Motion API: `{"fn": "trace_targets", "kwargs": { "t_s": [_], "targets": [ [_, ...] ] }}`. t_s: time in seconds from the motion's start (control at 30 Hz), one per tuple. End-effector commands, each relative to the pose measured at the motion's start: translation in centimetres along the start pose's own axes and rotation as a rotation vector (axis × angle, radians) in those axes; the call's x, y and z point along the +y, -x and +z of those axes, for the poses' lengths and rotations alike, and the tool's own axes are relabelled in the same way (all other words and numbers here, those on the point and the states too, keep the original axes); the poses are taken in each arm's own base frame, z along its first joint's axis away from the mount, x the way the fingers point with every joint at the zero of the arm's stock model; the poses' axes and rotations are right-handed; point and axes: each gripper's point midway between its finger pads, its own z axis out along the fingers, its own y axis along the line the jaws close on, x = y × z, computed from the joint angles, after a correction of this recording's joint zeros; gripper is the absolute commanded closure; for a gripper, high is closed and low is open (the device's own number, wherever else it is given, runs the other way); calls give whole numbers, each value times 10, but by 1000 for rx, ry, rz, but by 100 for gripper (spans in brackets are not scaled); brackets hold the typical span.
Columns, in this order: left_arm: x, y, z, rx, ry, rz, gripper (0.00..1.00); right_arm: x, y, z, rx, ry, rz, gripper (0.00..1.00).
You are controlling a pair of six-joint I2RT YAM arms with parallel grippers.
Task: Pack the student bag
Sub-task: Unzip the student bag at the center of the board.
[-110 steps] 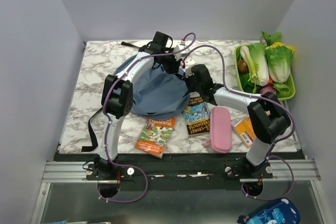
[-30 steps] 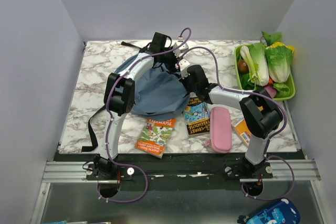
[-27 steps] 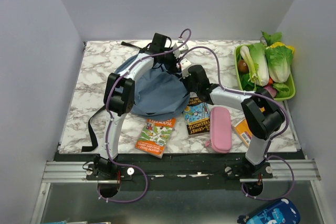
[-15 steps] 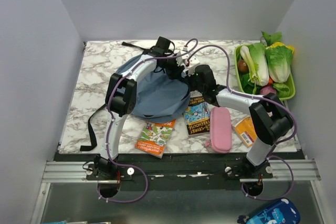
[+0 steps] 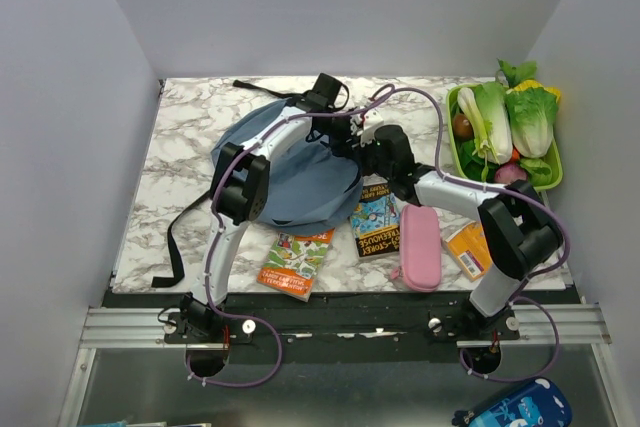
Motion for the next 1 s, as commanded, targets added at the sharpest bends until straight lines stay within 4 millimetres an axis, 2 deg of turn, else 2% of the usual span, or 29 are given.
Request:
{"fn": "trace_targets", "kwargs": {
  "t_s": [0.0, 0.17, 0.2, 0.27, 0.3, 0.4, 0.47, 0.53, 0.6, 0.63, 0.7, 0.73, 0.77, 0.87, 0.97],
  "targets": [
    [-9, -10, 9, 26, -65, 76, 38, 1, 19, -9, -65, 17, 17, 99],
    [-4, -20, 17, 64, -50, 106, 47, 3, 22, -10, -73, 32, 17, 99],
    [-5, -20, 20, 65, -53, 107, 56, 3, 23, -11, -76, 32, 17, 99],
    [-3, -17, 24, 57, -48, 110, 67, 4, 28, -13, -87, 37, 17, 99],
    [-3, -16, 26, 54, -47, 106, 78, 4, 28, -13, -89, 37, 17, 99],
    [3, -9, 29, 36, -9, 82, 100, 5, 29, -16, -90, 44, 17, 99],
    [13, -2, 29, 14, 41, 71, 100, 5, 30, -20, -95, 46, 17, 99],
    [25, -4, 26, 30, 108, 18, 100, 5, 29, -22, -95, 46, 17, 99],
    [42, 2, 22, 30, 185, 11, 100, 6, 28, -27, -99, 47, 52, 99],
    [52, -3, 20, 58, 244, -30, 100, 11, 29, -29, -101, 75, 54, 99],
    [71, 1, 14, 63, 330, -46, 100, 13, 30, -33, -104, 85, 67, 99],
    [80, -5, 11, 90, 375, -65, 100, 15, 29, -35, -102, 96, 72, 99],
    [89, 1, 5, 83, 421, -88, 100, 16, 29, -37, -103, 102, 74, 99],
    [112, -3, -10, 108, 549, -154, 100, 21, 30, -43, -104, 125, 95, 99],
    [127, -14, -23, 148, 643, -198, 100, 29, 27, -46, -94, 146, 103, 99]
  ]
}}
